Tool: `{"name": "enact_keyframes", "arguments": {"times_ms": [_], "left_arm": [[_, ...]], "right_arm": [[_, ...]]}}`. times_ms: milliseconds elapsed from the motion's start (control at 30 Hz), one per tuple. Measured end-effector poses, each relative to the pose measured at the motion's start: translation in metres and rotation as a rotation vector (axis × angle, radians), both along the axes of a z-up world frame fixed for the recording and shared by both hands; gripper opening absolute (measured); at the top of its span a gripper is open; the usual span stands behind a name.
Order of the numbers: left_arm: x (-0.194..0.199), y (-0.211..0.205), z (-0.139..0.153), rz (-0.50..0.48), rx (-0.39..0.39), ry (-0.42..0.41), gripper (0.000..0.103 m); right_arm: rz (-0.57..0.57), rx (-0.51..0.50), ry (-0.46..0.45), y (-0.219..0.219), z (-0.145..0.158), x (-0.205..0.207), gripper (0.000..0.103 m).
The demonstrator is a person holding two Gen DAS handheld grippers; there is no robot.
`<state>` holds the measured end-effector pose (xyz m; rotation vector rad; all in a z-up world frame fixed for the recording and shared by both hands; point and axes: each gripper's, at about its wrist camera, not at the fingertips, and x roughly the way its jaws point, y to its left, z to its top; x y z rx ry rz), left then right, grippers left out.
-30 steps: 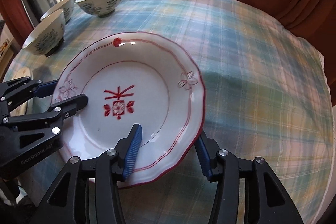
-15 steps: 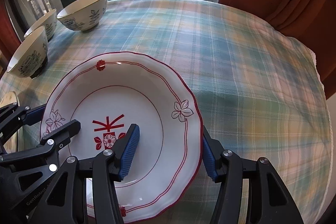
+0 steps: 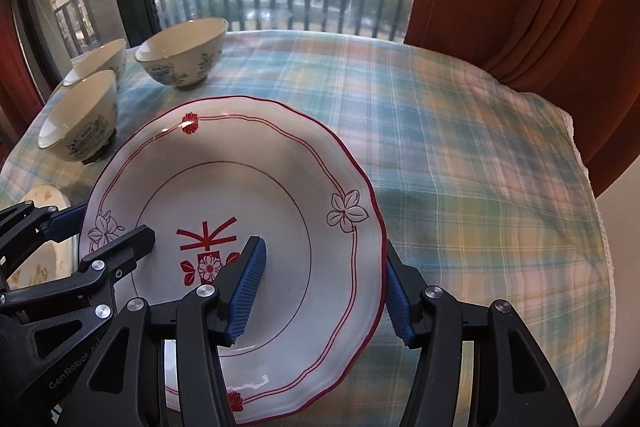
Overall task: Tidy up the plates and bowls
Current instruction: 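Carry the red-patterned dish onto the yellow-flower plate stack and lower it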
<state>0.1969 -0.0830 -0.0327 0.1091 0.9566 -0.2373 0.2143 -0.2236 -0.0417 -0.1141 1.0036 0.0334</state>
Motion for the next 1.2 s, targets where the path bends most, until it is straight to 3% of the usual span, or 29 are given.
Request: {"name": "enact_keyframes", "arguments": {"times_ms": [533, 1200], "left_arm": [[-0.039, 0.073, 0.03, 0.126, -0.038, -0.093, 0.044], [-0.07, 0.16, -0.007, 0.265, -0.053, -0.012, 0.044]], "right_arm": [[0.118, -0.019, -0.104, 0.075, 0.038, -0.029, 0.06], [0.281, -0.029, -0.008, 0.17, 0.004, -0.035, 0.06]]}}
